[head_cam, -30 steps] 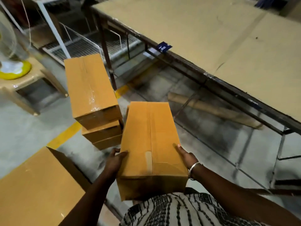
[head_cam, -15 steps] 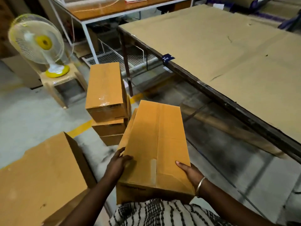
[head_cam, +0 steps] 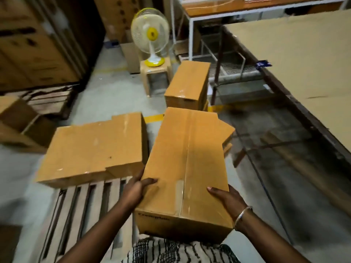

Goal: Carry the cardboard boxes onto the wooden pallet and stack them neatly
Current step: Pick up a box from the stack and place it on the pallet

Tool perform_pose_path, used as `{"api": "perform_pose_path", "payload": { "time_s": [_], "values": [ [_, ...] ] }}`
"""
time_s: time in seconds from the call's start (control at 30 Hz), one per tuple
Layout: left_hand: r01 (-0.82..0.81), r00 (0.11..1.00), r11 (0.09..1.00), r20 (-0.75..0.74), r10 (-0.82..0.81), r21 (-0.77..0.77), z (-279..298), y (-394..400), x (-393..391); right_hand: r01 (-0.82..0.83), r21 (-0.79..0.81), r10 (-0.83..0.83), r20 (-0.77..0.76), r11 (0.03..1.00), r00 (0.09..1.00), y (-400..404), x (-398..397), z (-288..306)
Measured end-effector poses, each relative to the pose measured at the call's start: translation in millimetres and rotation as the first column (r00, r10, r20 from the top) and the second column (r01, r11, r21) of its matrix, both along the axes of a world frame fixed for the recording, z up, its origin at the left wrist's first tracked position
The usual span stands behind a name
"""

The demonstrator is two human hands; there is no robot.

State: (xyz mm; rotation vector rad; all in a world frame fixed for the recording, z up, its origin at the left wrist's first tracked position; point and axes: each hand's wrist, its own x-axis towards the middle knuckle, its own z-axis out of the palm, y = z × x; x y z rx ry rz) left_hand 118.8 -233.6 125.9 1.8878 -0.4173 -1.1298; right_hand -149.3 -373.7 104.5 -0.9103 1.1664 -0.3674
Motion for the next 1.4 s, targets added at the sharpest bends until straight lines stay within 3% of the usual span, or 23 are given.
{"api": "perform_pose_path", "payload": {
  "time_s": [0.27, 0.47, 0.7, 1.1, 1.4],
  "values": [
    [-0.306, 0.951, 0.950, -0.069, 0.302, -0.068, 12, 174, 29, -0.333, -0.029, 0.332, -0.038, 0.943, 0.943, 112, 87, 22],
    [-0.485, 0.872, 0.867, 0.011, 0.489, -0.117, 10, 346, 59, -0.527, -0.083, 0.528, -0.005, 0.846, 0.849, 249, 164, 39],
    [-0.624, 0.764, 0.770, 0.104, 0.637, -0.131, 19, 519, 95, -0.700, -0.107, 0.695, -0.085, 0.707, 0.714, 384, 259, 27],
    [-0.675, 0.732, 0.738, 0.102, 0.674, -0.030, -20, 600, 222, -0.774, -0.026, 0.767, -0.119, 0.632, 0.630, 449, 409, -20],
    [-0.670, 0.739, 0.719, 0.081, 0.668, 0.184, -59, 611, 364, -0.761, 0.156, 0.777, -0.156, 0.630, 0.610, 462, 547, -78]
  ]
}}
